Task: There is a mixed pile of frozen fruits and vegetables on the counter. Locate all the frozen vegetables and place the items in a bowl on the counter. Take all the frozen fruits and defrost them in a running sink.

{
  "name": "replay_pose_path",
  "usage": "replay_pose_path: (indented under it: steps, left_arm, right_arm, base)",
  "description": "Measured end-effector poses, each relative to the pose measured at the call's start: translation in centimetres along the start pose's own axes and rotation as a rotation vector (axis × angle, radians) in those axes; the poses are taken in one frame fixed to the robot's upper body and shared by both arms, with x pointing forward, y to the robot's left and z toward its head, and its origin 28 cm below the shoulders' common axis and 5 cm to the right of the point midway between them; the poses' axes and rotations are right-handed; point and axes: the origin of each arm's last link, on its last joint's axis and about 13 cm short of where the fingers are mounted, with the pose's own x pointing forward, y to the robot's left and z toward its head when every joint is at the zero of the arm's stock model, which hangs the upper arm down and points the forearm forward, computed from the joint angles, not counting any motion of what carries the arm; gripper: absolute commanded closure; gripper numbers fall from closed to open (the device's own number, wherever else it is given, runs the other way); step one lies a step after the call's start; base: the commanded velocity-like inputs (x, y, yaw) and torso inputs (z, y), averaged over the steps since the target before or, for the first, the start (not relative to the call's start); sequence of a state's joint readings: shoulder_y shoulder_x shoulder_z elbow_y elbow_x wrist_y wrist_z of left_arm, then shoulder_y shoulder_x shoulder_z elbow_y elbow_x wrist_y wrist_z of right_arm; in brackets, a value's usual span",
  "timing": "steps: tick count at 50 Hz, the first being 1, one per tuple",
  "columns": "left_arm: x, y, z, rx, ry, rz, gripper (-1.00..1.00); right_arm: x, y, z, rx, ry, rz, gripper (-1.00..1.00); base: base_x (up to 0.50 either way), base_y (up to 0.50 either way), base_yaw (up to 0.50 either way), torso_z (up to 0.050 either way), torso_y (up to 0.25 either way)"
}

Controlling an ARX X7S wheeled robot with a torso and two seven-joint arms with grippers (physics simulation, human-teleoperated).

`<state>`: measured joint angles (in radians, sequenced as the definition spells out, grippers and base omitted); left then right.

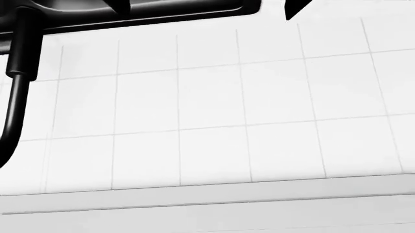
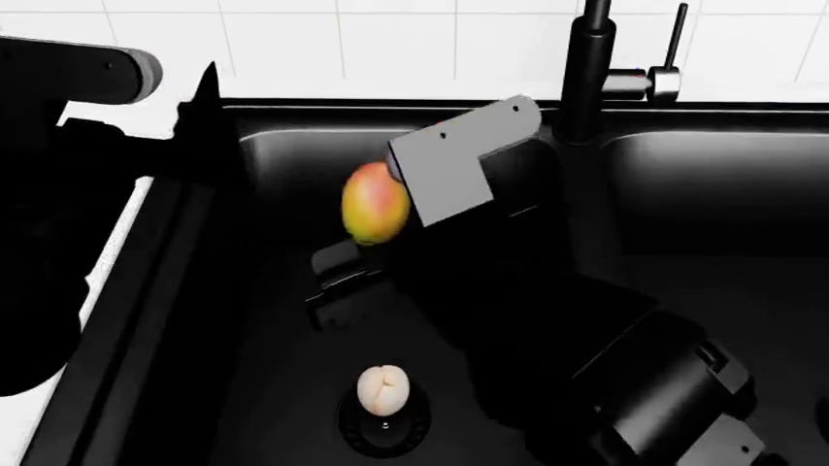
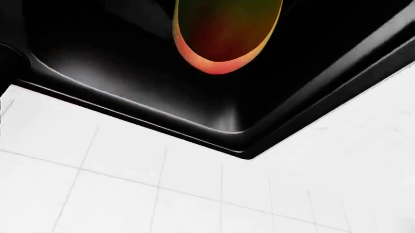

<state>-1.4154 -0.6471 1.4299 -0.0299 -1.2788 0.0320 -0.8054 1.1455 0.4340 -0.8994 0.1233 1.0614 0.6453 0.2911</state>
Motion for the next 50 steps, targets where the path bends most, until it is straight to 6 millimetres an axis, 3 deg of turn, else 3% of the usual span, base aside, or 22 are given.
replay_pose_path:
  steps: [14, 25, 47, 48, 50]
  left_arm:
    - [-0.5, -0.3, -0.1, -0.018, -0.004, -0.014, -1.0]
    - [-0.6, -0.2, -0.2, -0.025, -0.005, -0.018, -1.0]
    - [-0.5, 0.0, -0.5, -0.055, 0.005, -0.023, -1.0]
    - [-0.5, 0.0, -0.5, -0.056, 0.005, -0.023, -1.0]
    - [-0.5, 0.0, -0.5, -0.058, 0.006, -0.024, -1.0]
  right_arm:
    - [2.8, 2.3, -3.6, 0.076, 0.195, 0.173, 1.0]
    - [3.8, 3.3, -6.1, 0.152, 0.306, 0.237, 1.0]
    - [4.2, 4.3, -8.3, 0.213, 0.398, 0.279, 1.0]
    - [4.2, 4.3, -8.3, 0.216, 0.4, 0.28, -1.0]
    - [4.2, 4.3, -8.3, 0.218, 0.402, 0.282, -1.0]
  base:
    - [0.0, 0.0, 0.0, 0.0, 0.0]
    - [0.0, 0.0, 0.0, 0.0, 0.0]
    - [0.0, 0.0, 0.0, 0.0, 0.0]
    - [0.0, 0.0, 0.0, 0.0, 0.0]
    - [0.0, 0.0, 0.0, 0.005, 0.0]
